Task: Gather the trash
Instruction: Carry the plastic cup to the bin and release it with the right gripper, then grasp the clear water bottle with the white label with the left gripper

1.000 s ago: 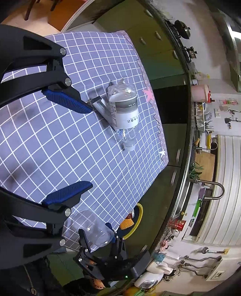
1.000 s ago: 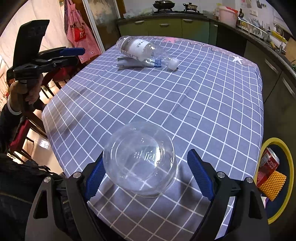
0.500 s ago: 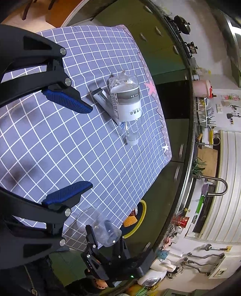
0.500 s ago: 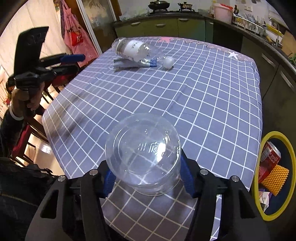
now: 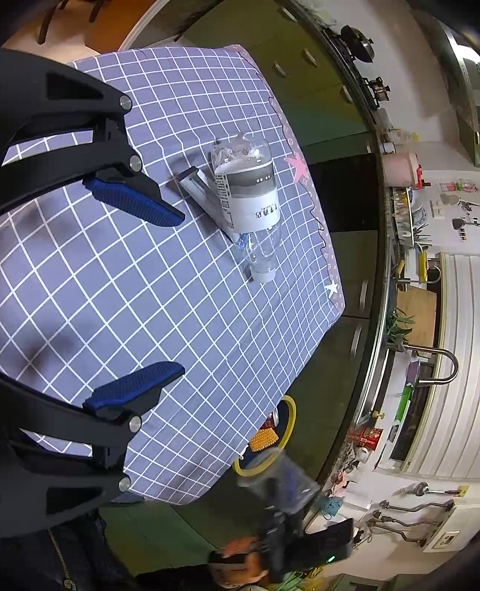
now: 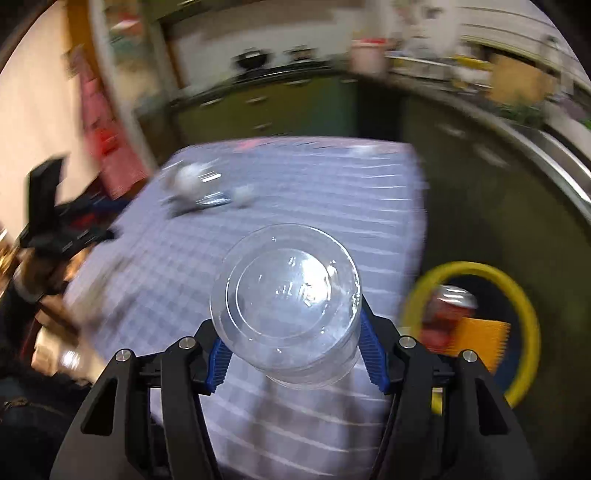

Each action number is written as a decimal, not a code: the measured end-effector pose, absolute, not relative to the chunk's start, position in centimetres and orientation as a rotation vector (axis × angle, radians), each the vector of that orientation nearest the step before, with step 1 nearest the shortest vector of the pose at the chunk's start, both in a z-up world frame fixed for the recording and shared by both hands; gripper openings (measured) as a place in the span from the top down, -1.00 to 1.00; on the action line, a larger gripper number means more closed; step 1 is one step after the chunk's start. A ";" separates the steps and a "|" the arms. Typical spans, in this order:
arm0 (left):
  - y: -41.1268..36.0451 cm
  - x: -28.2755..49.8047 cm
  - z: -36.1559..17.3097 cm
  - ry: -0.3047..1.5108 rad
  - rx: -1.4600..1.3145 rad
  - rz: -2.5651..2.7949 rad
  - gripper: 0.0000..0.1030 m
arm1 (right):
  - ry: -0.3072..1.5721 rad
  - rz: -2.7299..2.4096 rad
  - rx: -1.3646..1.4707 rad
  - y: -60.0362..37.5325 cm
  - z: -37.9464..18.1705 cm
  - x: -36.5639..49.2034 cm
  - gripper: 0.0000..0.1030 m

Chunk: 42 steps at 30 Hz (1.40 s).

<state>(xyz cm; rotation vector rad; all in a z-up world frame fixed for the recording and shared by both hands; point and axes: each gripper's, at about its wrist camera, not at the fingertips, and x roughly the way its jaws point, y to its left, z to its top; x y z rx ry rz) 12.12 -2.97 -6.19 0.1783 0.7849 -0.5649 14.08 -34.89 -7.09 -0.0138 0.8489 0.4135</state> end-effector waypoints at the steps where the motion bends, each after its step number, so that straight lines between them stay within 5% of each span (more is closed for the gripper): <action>1: -3.1 12.2 -6.3 0.787 0.178 -0.568 -0.39 | 0.852 0.348 0.014 -37.0 -7.2 14.9 -0.15; 9: -4.5 12.2 -6.7 0.794 0.212 -0.586 -0.39 | 0.994 0.062 0.126 -47.3 -12.7 20.8 -0.16; 15: -5.1 12.5 -6.7 0.807 0.235 -0.586 -0.43 | 1.025 -0.040 0.197 -50.9 -16.0 22.1 -0.38; 29: -4.4 15.2 -6.9 0.812 0.313 -0.522 -0.62 | 0.820 0.049 0.202 -47.3 -9.7 16.0 -0.49; 42: -2.6 22.5 -4.9 0.773 0.498 -0.597 -0.73 | 0.845 0.141 0.128 -42.1 -8.8 16.9 -0.51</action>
